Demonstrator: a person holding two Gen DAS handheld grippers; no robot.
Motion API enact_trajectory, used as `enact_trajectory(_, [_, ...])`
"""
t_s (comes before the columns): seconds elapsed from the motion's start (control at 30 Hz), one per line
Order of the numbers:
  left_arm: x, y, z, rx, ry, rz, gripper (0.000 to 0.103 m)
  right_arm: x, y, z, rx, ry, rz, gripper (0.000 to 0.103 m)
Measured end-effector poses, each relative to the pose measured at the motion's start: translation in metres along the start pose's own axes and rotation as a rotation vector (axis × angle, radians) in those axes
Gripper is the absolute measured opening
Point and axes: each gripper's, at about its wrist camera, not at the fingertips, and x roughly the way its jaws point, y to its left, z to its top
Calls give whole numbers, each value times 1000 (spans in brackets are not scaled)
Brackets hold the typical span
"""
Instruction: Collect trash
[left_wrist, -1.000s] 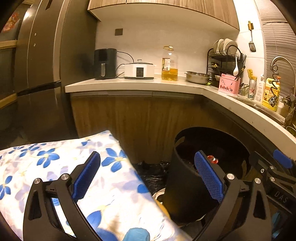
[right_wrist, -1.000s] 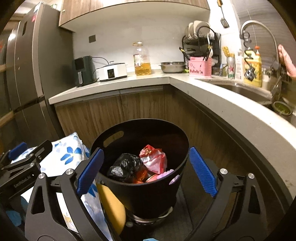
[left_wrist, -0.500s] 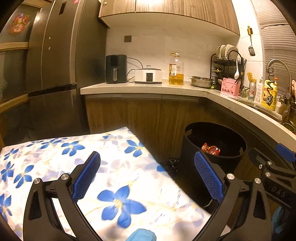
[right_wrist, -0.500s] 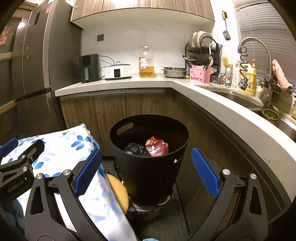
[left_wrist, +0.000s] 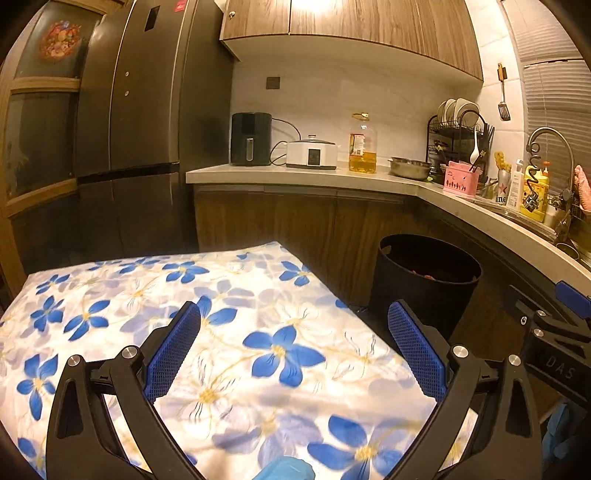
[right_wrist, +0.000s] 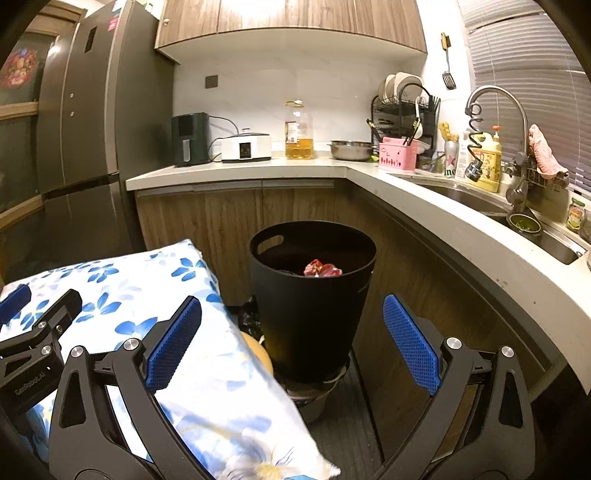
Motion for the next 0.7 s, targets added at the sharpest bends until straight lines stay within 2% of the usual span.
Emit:
enact_trajectory(0.33, [-31,18,-18,-5,12,10,97,-34,17,-14,-10,-6,16,97])
enact_trajectory(0.7, [-51,30,-23,-20,1,25,97,-54,29,-21,-24,-15,30,97])
